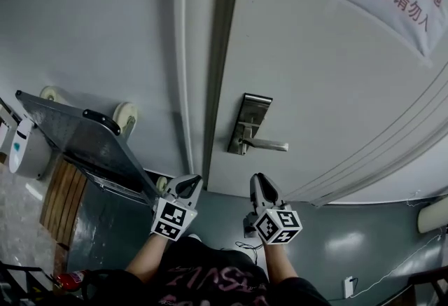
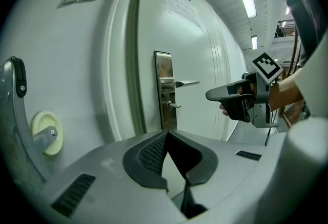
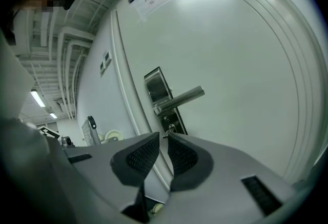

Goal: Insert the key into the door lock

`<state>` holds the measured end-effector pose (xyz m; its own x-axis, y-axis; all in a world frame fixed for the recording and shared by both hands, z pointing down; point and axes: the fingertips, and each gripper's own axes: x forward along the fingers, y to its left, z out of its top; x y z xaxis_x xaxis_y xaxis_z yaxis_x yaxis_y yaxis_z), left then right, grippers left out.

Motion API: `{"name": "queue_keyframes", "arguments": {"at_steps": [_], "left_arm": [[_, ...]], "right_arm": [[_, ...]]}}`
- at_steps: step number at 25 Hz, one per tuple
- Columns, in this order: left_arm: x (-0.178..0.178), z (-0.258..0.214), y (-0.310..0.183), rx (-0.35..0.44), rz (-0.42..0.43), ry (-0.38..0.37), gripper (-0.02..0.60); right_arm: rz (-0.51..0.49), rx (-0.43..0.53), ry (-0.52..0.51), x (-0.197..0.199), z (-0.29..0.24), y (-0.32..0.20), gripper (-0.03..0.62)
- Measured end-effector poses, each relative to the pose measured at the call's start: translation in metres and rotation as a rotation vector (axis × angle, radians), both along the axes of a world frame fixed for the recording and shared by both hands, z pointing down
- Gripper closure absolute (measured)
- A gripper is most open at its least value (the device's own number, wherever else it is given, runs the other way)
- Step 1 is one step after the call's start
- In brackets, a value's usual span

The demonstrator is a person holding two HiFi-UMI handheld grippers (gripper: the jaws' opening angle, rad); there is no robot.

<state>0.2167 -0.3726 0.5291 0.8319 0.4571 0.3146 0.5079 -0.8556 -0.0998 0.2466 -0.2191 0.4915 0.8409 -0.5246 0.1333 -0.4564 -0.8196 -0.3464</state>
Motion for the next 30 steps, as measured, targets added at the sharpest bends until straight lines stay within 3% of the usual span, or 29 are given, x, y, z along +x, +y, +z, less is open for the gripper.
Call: {"name": "queue_keyframes", "arguments": {"at_steps": [5,11,30], "left_arm": [[-0.009,-0.009,0.011,-0.003,-0.026,0.009,0.569],[-0.022,-0.018,0.020,-0.030,-0.071,0.027,0.569],[-0.051,-0.024,0.068,0.014,-0.068,0.032,0.569]], "right_arm": [[-0.018,-0.081,0.047,-0.013,-0.003,0.011,0.511],[-0.046,-0.106,0.075,-0.030,-0.006,0.023,0.514],[0.007,-0.043,0.027,-0.061,0.008,0.088,0.519]]}}
